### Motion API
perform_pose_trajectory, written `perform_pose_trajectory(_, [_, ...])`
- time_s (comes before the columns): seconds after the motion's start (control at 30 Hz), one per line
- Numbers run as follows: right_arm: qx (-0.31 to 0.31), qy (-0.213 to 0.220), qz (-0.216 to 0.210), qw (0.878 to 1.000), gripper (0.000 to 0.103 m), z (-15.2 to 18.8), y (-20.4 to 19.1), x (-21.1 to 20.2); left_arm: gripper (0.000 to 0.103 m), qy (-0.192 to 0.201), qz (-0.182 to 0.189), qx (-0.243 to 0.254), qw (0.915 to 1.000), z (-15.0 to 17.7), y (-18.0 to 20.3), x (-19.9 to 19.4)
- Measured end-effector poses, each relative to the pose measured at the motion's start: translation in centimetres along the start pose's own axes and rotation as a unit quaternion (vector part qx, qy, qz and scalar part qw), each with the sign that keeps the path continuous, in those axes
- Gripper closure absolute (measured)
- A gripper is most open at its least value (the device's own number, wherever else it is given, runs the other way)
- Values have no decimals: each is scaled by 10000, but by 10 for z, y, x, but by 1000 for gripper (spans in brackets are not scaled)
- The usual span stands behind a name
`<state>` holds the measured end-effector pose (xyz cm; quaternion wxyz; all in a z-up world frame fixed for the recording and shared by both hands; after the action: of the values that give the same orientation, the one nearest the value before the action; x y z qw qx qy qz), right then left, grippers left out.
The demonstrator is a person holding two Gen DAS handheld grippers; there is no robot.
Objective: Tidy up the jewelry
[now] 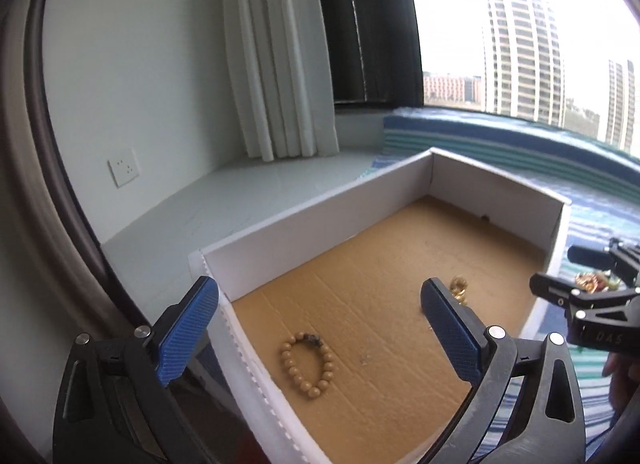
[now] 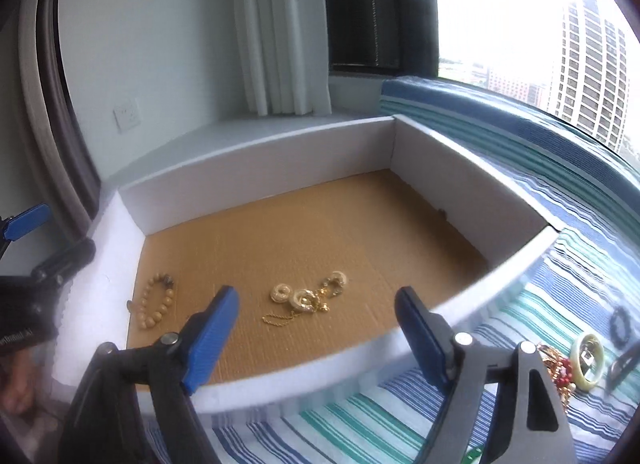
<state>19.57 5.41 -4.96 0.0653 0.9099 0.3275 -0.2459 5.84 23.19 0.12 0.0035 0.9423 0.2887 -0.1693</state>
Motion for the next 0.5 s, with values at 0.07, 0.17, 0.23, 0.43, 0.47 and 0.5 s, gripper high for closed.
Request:
perform_pose_trajectory(0.07, [68,125,200,9997,20,3,15,-26,1,118,362,-212,9991,-9,12,-11])
perform_pose_trajectory(0.17, [172,196,598,9979,20,16,40,-63,1,-1,969,-398,9945,-6,40,-26])
perform_pose_trajectory(0.23, [237,216,908,9954,20,30,57,-87,1,-208,1434,-375,9887,1,64,-32])
perform_pose_trajectory(0.43, [563,27,1977,9786,20,89,114,-156,1,-745,2453,182,9664,44,146,-47])
perform_pose_trajectory(0.47, [641,-30,2139,9748,20,101,121,-166,1,-858,2543,307,9628,56,159,-52])
perform_pose_trajectory(0.5, [711,-91,2293,9707,20,113,127,-175,1,-970,2617,416,9593,67,170,-51])
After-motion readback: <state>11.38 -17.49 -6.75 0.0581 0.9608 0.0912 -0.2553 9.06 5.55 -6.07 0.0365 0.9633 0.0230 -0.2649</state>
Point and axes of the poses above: each gripper's, at about its wrist camera, not at the fingertips, and x roughly the way its jaws point, y to its right, z to its underside, the point moved 5 cm from there along x, roughly the way its jaws point, and after that the axes turned 11 degrees about y, right-handed, at the moved point
